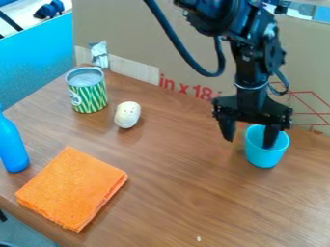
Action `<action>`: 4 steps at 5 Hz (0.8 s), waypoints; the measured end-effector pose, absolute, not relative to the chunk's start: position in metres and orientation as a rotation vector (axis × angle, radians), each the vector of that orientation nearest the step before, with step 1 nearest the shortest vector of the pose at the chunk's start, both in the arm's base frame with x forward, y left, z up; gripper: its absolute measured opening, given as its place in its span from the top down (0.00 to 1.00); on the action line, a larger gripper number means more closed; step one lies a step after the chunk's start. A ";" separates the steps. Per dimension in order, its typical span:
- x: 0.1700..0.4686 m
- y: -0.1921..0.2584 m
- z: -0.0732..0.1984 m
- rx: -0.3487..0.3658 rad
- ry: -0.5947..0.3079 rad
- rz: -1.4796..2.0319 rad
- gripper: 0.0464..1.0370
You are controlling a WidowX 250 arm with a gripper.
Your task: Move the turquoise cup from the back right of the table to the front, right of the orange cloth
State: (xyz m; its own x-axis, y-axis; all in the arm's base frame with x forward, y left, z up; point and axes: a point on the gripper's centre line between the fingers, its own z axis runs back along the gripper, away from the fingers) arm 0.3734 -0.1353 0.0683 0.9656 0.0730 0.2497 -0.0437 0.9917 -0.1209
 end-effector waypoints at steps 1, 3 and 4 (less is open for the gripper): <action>0.382 -0.137 0.061 -0.103 -0.256 0.070 0.07; 0.386 -0.135 0.058 -0.101 -0.264 0.093 0.67; 0.384 -0.136 0.057 -0.112 -0.255 0.093 0.88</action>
